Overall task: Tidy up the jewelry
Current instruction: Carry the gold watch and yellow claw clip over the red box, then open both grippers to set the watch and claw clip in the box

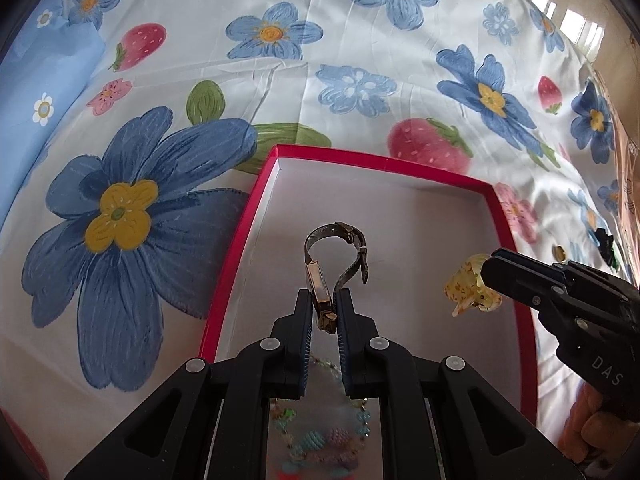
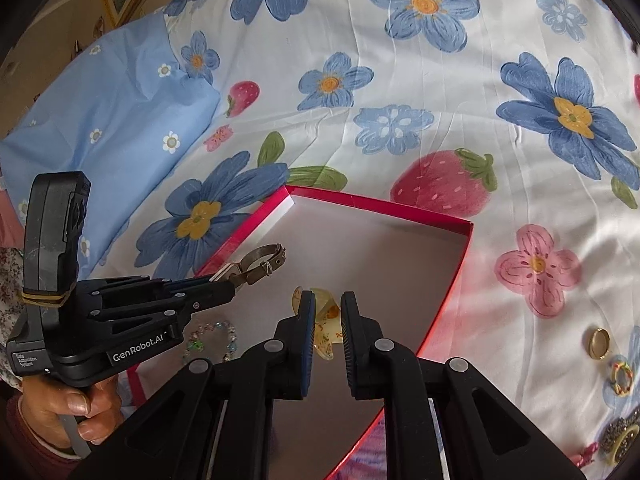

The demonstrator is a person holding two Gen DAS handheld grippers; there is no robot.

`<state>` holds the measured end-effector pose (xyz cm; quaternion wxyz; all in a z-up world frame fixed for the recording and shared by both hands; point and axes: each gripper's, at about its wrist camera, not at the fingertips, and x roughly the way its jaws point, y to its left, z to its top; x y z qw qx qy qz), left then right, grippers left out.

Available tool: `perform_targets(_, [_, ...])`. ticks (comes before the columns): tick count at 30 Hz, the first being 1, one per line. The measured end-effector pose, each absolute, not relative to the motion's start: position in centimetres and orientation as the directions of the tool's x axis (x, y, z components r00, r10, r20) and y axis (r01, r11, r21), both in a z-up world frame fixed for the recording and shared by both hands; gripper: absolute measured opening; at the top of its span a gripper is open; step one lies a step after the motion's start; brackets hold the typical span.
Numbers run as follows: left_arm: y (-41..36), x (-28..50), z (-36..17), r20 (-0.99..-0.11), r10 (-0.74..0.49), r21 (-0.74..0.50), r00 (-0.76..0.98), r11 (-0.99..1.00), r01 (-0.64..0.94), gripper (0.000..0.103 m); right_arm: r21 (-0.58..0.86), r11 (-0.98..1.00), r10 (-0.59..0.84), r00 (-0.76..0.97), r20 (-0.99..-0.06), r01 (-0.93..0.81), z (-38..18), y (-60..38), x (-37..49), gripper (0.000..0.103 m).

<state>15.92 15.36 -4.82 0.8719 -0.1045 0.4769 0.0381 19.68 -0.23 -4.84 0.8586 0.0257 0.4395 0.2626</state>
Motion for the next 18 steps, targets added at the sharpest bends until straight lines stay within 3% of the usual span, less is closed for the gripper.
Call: perform_targets(18, [14.8,16.6,-6.6,-0.861,-0.012,-0.111,0.509,0.98,-0.164,0.021,0.271,0.857,0.464,0.427,-0.776,-0.438,-6.8,0.3,19.7,0.017])
